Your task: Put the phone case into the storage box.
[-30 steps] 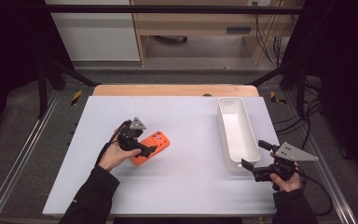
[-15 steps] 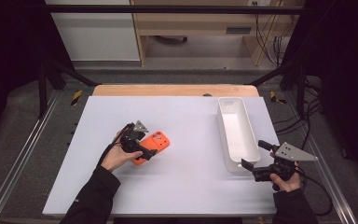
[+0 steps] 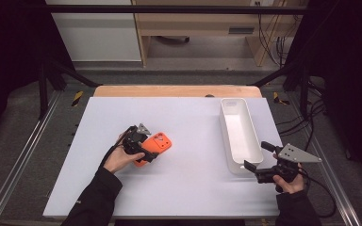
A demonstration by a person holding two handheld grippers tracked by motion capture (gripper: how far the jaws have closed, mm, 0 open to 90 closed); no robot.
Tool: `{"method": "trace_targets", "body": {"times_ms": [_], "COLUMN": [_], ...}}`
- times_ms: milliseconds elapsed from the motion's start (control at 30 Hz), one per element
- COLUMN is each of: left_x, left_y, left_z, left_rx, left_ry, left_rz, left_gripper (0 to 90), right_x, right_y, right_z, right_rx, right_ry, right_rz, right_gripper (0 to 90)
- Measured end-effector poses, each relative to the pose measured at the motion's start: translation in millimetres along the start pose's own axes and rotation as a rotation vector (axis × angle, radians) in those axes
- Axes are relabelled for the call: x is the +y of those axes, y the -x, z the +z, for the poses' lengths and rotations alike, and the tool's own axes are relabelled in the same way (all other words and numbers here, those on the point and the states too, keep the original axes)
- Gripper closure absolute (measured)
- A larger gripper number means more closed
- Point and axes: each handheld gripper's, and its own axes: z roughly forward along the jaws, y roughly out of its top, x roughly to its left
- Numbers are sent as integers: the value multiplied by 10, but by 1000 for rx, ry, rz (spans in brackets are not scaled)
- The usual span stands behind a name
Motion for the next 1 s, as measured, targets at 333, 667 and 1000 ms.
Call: {"method": "trace_targets", "body": {"times_ms": [333, 667, 1000], "left_x": [-17, -18, -19], "left_y": [-15, -1, -13], "left_z": [33, 53, 56], "left_rx": [-3, -17, -26], "left_ry": [-19, -42, -46], "left_rz": [11, 39, 40], "left_gripper": [85, 128, 147], "right_x": [0, 0, 0], "right_y": [1, 3, 4], "right_z": [0, -1, -1], "right_rx": [-1, -2, -4], "right_ry": [0, -1, -1], "right_rz": [0, 1, 2], "right_gripper": [3, 3, 3]}}
